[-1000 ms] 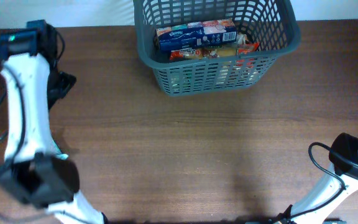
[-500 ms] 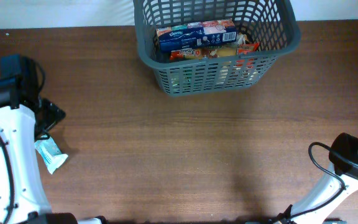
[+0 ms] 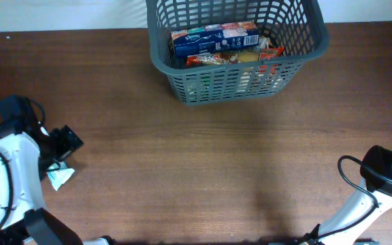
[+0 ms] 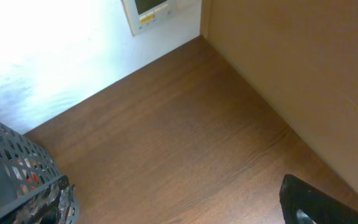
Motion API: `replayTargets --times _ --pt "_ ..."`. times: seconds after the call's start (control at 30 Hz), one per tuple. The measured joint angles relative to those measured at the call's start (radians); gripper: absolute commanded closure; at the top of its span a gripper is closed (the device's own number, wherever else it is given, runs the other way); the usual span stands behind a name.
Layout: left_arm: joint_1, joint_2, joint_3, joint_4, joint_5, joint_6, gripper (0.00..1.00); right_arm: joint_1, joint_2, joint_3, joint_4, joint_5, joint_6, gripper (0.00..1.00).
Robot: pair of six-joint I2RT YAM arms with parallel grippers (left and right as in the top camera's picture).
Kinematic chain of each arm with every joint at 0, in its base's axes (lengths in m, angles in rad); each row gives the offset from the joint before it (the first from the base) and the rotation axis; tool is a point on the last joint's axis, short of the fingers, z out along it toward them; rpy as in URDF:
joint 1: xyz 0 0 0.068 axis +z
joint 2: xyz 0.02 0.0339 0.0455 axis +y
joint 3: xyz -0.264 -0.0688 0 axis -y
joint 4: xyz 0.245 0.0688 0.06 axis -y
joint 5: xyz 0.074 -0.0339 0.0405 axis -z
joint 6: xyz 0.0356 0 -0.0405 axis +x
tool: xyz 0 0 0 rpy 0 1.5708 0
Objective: Pack container
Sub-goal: 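Move the left gripper down-left to the mint-green wipes pouch, then close the left gripper on the green wipes pouch and lift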
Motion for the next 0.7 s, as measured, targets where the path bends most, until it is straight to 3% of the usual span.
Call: replayTargets --times 0.17,0.37,0.7 --pt "0.0 0.0 -0.113 0.074 0.021 0.019 0.01 0.0 0.0 0.0 0.0 0.0 0.0 0.01" --pt "0.013 0.0 -0.127 0.086 -0.006 0.027 0.01 0.0 0.0 0.0 0.0 0.0 0.0 0.01" --pt "0.157 0.0 -0.127 0.053 -0.071 0.023 0.01 0.0 0.0 0.0 0.0 0.0 0.0 0.01"
